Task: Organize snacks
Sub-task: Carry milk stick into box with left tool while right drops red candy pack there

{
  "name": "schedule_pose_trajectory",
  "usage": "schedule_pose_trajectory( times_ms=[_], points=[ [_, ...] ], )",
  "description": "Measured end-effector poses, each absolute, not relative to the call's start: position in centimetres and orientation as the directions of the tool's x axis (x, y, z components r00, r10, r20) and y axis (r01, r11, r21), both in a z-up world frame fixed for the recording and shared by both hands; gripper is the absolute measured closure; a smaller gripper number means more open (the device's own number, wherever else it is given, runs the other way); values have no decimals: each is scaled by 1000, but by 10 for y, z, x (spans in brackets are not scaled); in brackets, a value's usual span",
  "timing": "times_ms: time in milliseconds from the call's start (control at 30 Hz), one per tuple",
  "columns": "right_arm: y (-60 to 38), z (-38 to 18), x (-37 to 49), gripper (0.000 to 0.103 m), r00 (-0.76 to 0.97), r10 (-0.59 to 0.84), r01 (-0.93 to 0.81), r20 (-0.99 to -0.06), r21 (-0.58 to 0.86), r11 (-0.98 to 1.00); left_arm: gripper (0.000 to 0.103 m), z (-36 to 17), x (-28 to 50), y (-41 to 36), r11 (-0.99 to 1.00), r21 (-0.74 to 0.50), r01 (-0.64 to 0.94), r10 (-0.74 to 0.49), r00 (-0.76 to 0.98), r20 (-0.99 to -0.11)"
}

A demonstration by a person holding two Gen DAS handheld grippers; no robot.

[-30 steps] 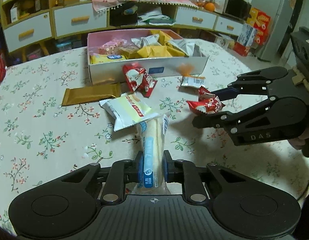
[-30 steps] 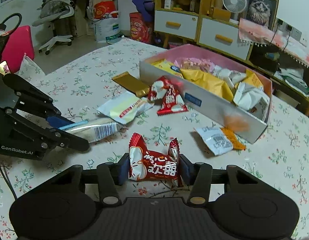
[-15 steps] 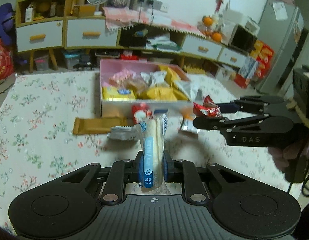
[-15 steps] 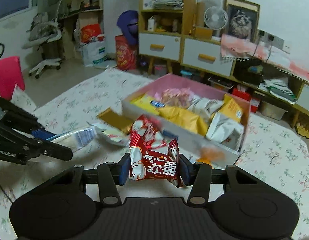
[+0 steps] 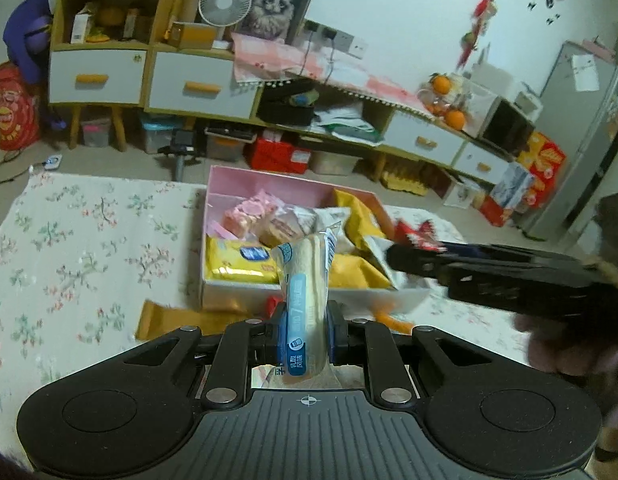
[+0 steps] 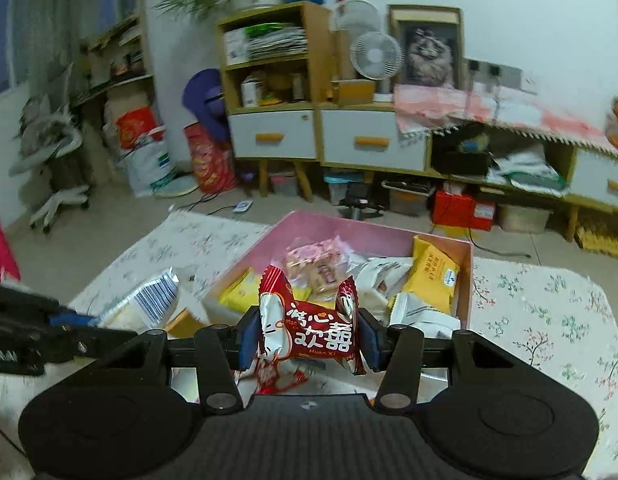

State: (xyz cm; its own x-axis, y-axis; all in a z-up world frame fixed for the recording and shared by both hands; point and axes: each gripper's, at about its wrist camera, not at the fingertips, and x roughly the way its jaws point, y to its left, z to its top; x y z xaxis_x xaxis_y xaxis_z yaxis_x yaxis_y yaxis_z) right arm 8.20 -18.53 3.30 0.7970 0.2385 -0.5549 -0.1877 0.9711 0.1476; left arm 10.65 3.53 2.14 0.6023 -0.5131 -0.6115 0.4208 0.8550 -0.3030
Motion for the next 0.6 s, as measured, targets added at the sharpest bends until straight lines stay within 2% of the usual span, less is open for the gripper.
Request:
schedule_pose_trajectory(
  times_ms=[133, 333, 600],
  points=[
    [-192, 36, 93, 82, 802, 251, -149, -542, 225, 963, 87, 12, 138, 29, 872, -287, 397, -484, 608, -629],
    [-193, 30, 119, 82, 800, 227, -129, -555, 211, 969, 87, -6, 183, 23, 903, -265, 337, -425, 624, -656],
    [-207, 19, 163, 81, 808, 202, -82, -554, 234, 969, 87, -10, 229, 5, 922, -204, 328, -380, 676, -631]
  ],
)
